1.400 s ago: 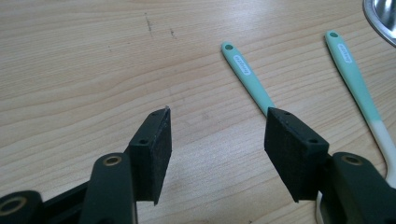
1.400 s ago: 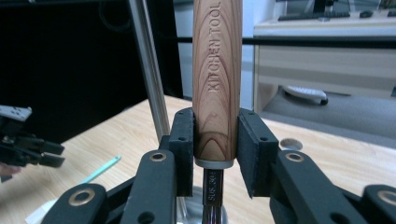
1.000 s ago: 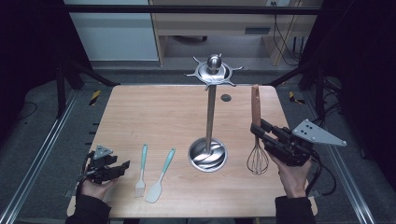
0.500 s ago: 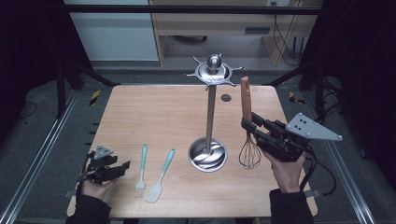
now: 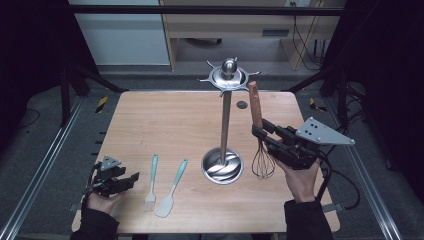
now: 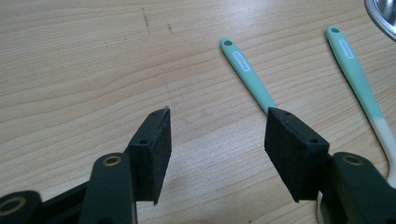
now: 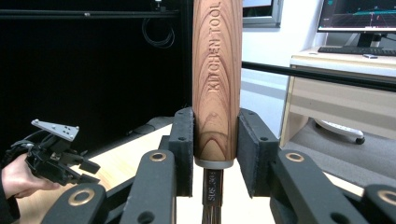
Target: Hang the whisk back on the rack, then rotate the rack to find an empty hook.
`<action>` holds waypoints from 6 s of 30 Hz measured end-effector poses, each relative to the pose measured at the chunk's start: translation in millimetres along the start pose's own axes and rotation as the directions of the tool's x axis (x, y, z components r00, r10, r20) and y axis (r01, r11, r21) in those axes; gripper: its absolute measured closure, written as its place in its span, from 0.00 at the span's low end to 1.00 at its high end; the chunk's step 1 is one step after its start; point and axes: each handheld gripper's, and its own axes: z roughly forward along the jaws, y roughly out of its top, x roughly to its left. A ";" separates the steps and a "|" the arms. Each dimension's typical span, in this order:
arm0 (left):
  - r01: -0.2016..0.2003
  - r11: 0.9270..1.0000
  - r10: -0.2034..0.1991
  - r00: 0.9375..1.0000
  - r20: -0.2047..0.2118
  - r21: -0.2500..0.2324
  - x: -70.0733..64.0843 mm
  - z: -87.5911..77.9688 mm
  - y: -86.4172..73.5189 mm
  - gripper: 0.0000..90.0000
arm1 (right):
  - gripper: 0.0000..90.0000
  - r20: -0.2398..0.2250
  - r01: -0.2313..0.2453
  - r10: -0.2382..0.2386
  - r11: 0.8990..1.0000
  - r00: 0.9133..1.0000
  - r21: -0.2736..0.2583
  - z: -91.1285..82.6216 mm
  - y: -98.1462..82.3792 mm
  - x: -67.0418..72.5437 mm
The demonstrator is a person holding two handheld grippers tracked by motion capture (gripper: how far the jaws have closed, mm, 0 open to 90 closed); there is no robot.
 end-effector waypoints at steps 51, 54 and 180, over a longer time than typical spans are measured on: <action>-0.004 1.000 0.004 1.000 0.001 0.003 -0.5 0.5 0.1 0.45 | 0.75 -0.042 -0.049 0.048 0.999 0.998 -0.006 29.6 -17.0 -6.2; -0.003 1.000 0.003 1.000 0.001 0.001 -0.2 0.1 0.1 0.45 | 0.74 -0.034 -0.048 0.048 0.999 0.998 0.001 29.0 -16.3 -6.5; -0.148 0.989 0.146 0.984 0.097 0.008 -66.9 0.9 18.4 0.47 | 0.49 0.354 -0.166 0.030 0.919 0.935 0.358 -12.3 -150.7 -50.5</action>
